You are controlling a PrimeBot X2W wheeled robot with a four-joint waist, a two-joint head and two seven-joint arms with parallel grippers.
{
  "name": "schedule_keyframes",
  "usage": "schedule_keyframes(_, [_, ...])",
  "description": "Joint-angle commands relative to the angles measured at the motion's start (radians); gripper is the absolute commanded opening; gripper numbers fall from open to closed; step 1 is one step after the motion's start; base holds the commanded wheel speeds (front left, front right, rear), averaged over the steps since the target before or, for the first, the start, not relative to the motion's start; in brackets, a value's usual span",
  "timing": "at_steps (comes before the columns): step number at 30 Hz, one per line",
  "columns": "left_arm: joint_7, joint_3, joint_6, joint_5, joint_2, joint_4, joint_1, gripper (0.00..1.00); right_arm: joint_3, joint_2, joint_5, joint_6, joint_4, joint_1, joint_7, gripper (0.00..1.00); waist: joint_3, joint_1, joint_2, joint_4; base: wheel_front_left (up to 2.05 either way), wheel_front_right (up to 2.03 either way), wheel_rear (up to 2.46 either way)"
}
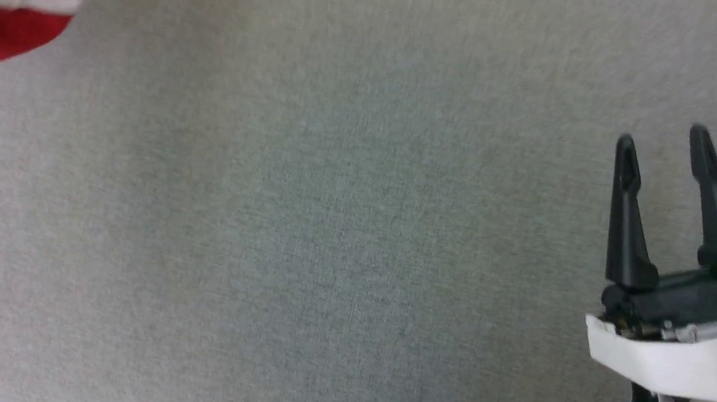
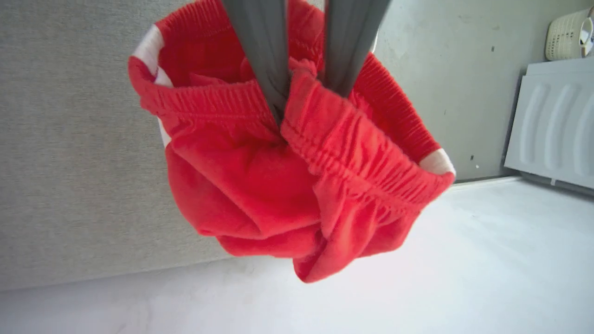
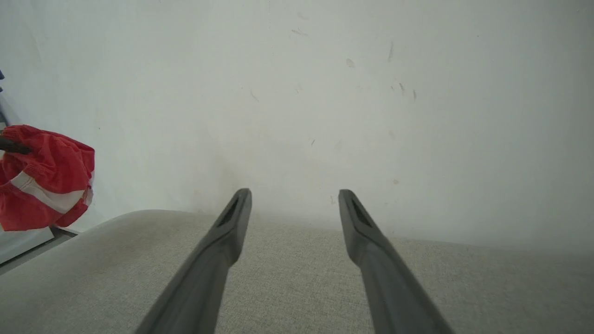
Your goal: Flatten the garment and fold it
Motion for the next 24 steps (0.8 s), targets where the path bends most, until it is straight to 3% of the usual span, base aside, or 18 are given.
schedule_keyframes(1, [-0.001,-0.022,-0.006,-0.004,0.0,-0.023,-0.027,0.0,-0.009,0.003,0.016,-0.002,0.006,0.017,-0.005,1.0,-0.124,0.0001,0.0,-0.032,0.0,0.0,0.0])
schedule_keyframes(7, [0.016,-0.164,-0.006,-0.046,-0.053,-0.176,-0.096,0.0,-0.041,0.003,0.063,-0.002,0.03,0.084,-0.005,1.0,-0.22,0.0001,0.0,-0.082,0.0,0.0,0.0])
schedule_keyframes(13, [0.006,-0.317,-0.006,-0.112,-0.113,-0.291,-0.136,0.0,-0.041,0.003,0.089,-0.002,0.044,0.109,-0.005,1.0,-0.264,0.0001,0.0,-0.18,0.0,0.0,0.0])
schedule_keyframes(24, [-0.095,-0.609,-0.006,-0.217,-0.284,-0.329,-0.138,0.0,-0.049,0.003,0.098,-0.002,0.051,0.119,-0.005,1.0,-0.262,0.0001,0.0,-0.361,0.0,0.0,0.0])
